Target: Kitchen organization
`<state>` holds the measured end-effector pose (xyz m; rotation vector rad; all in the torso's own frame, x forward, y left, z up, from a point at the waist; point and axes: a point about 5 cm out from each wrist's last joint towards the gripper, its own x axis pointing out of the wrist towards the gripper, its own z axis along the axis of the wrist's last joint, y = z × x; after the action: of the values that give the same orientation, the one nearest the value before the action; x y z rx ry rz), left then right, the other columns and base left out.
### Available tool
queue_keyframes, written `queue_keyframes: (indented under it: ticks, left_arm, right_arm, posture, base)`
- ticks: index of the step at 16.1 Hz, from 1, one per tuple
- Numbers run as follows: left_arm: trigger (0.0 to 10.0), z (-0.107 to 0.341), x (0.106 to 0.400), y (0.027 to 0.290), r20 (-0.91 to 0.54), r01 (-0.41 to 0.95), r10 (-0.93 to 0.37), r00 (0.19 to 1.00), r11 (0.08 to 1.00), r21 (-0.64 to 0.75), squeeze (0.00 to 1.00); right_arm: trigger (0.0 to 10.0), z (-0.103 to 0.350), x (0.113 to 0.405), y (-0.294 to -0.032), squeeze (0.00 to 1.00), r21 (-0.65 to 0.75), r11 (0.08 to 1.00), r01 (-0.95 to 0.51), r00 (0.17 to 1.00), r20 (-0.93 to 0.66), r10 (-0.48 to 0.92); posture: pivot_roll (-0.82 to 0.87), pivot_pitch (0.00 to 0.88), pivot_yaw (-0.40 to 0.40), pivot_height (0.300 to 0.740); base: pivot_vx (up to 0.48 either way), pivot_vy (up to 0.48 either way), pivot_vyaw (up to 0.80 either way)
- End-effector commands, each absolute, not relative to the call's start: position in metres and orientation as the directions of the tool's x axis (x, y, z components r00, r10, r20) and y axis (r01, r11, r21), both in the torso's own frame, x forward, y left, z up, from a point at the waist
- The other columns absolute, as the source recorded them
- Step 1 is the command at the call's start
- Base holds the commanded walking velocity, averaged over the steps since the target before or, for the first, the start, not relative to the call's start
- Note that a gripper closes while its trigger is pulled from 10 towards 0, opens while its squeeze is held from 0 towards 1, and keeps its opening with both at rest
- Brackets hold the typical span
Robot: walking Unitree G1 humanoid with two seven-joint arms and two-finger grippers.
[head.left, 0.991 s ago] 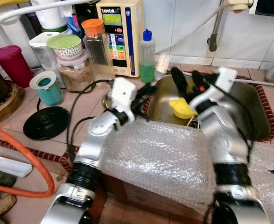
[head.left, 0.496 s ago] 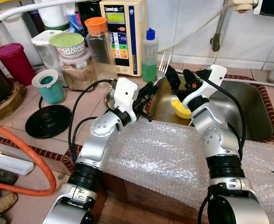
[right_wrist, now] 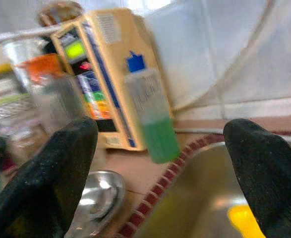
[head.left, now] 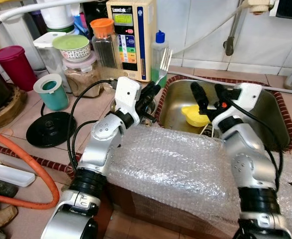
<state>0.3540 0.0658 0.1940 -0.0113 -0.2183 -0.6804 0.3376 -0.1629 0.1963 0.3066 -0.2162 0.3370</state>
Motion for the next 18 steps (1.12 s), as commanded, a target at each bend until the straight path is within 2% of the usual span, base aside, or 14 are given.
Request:
queue_keyframes:
  ticks: [1,4,7,14,15,16,18]
  left_arm:
    - [0.0,0.198,0.355,0.062,0.206,0.645,-0.646,0.735,0.76,0.082,0.0]
    - [0.0,0.194,0.347,0.046,0.198,0.694,-0.696,0.69,0.714,0.092,0.0]
    - [0.0,0.194,0.344,0.042,0.201,0.71,-0.71,0.674,0.699,0.09,0.0]
    - [0.0,0.196,0.336,0.039,0.223,0.734,-0.731,0.645,0.674,0.082,0.0]
    - [0.0,0.196,0.336,0.039,0.223,0.736,-0.732,0.644,0.672,0.082,0.0]
    - [0.0,0.195,0.335,0.039,0.221,0.737,-0.733,0.643,0.671,0.082,0.0]
    - [0.0,0.195,0.336,0.039,0.221,0.728,-0.726,0.652,0.68,0.088,0.0]
  right_arm:
    - [10.0,0.203,0.334,-0.153,0.0,0.262,0.869,-0.42,0.894,0.283,0.347]
    - [10.0,0.207,0.327,-0.137,0.0,0.289,0.808,-0.513,0.85,0.302,0.432]
    - [10.0,0.208,0.326,-0.135,0.0,0.303,0.784,-0.541,0.834,0.311,0.456]
    - [10.0,0.217,0.351,-0.123,0.0,0.329,0.776,-0.538,0.836,0.329,0.439]
    - [1.8,0.22,0.356,-0.12,0.0,0.347,0.767,-0.539,0.834,0.348,0.429]
    - [0.0,0.224,0.361,-0.118,0.0,0.363,0.76,-0.539,0.833,0.361,0.419]
    - [0.0,0.229,0.366,-0.116,0.0,0.382,0.756,-0.532,0.837,0.371,0.402]
  posture:
    - [0.02,0.0,0.112,0.74]
    - [0.02,0.0,0.115,0.74]
    - [0.03,0.0,0.108,0.74]
    - [0.04,0.0,0.098,0.74]
    - [0.05,0.0,0.097,0.74]
    - [0.05,0.0,0.096,0.74]
    - [0.06,0.0,0.092,0.74]
  base:
    - [0.0,0.0,0.0]
    - [0.0,0.0,0.0]
    - [0.0,0.0,0.0]
    - [0.0,0.0,0.0]
    - [0.0,0.0,0.0]
    - [0.0,0.0,0.0]
    - [0.0,0.0,0.0]
